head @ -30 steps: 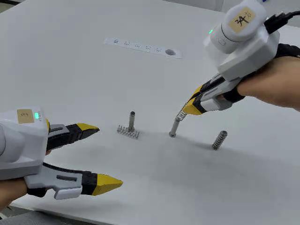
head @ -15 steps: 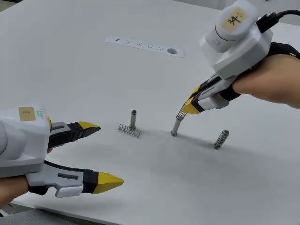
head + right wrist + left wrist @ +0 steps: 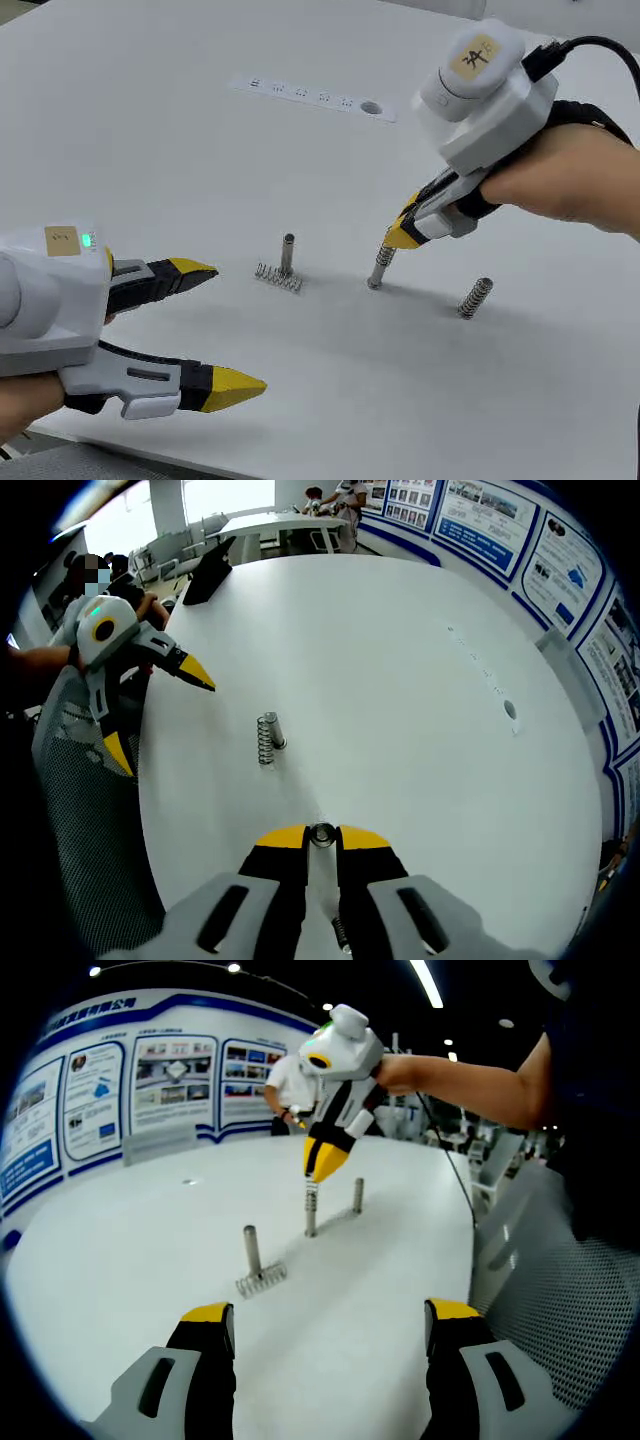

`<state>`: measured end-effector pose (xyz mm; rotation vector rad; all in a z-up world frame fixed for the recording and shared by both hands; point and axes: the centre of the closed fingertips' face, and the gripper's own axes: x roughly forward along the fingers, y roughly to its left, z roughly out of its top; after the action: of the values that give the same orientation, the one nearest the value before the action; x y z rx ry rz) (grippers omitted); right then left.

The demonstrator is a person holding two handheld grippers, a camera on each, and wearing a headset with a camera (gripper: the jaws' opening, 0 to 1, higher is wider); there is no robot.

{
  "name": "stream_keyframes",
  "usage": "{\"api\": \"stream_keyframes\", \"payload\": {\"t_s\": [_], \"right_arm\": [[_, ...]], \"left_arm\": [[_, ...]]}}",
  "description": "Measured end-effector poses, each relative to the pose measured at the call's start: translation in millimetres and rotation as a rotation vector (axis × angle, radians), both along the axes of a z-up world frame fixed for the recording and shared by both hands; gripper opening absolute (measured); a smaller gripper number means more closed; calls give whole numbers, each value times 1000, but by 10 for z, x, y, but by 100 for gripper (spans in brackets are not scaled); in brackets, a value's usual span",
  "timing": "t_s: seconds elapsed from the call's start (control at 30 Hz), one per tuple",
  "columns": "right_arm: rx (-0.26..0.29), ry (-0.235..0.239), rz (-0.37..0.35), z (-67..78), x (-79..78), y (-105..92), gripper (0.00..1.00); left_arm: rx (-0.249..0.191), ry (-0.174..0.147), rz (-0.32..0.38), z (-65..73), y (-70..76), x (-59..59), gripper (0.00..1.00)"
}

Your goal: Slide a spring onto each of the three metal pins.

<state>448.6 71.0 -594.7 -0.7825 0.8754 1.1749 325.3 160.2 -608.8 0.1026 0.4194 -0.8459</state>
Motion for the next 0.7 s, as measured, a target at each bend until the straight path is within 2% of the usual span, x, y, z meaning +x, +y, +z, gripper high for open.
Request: {"api": "stream_keyframes", "payload": {"t_s": [0.53, 0.7], "right_arm": [[-24, 23, -12, -273, 6, 5, 12], [-25, 33, -18, -307, -1, -4, 12]], "left_arm": [[1, 3, -1, -9, 5, 1, 79], [0, 3, 0, -6, 5, 0, 79]]}}
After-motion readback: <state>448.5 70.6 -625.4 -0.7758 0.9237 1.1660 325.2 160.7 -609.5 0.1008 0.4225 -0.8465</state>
